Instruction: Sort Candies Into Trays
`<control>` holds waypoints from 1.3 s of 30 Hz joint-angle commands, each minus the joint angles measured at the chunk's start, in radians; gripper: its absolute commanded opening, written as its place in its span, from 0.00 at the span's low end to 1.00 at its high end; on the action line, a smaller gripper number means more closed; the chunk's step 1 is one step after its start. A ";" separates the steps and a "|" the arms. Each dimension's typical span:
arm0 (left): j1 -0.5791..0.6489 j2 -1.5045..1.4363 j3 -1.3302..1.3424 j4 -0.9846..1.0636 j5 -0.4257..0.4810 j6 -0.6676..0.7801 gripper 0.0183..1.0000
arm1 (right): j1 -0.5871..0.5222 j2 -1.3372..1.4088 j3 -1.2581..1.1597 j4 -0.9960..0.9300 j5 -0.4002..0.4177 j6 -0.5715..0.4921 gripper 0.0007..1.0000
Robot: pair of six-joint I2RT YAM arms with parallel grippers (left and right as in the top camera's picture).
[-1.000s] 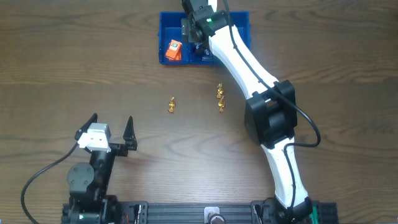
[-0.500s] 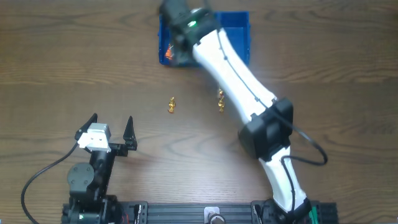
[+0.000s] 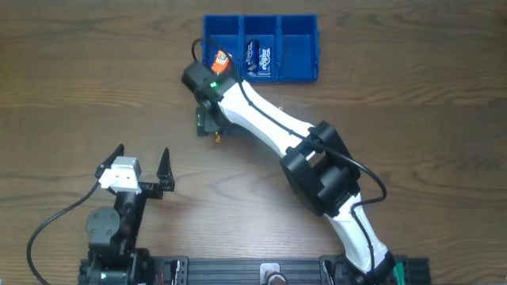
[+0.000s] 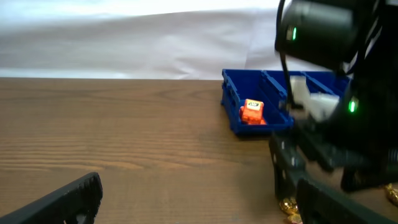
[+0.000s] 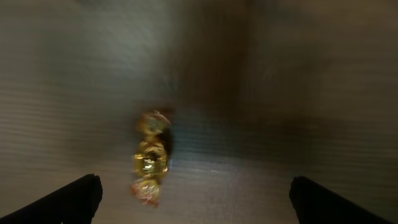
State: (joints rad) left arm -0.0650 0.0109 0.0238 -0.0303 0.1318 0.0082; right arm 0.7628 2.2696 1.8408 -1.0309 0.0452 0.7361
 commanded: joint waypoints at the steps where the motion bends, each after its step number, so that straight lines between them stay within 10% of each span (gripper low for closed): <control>1: 0.007 -0.006 -0.019 -0.036 0.015 0.015 1.00 | 0.010 0.013 -0.030 0.032 -0.028 0.027 1.00; 39: 0.007 -0.006 -0.019 -0.035 0.015 0.015 1.00 | 0.060 0.056 -0.026 0.113 0.148 0.075 0.99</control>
State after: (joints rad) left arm -0.0650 0.0109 0.0238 -0.0303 0.1318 0.0082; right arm 0.8295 2.2879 1.8099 -0.9176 0.1734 0.7895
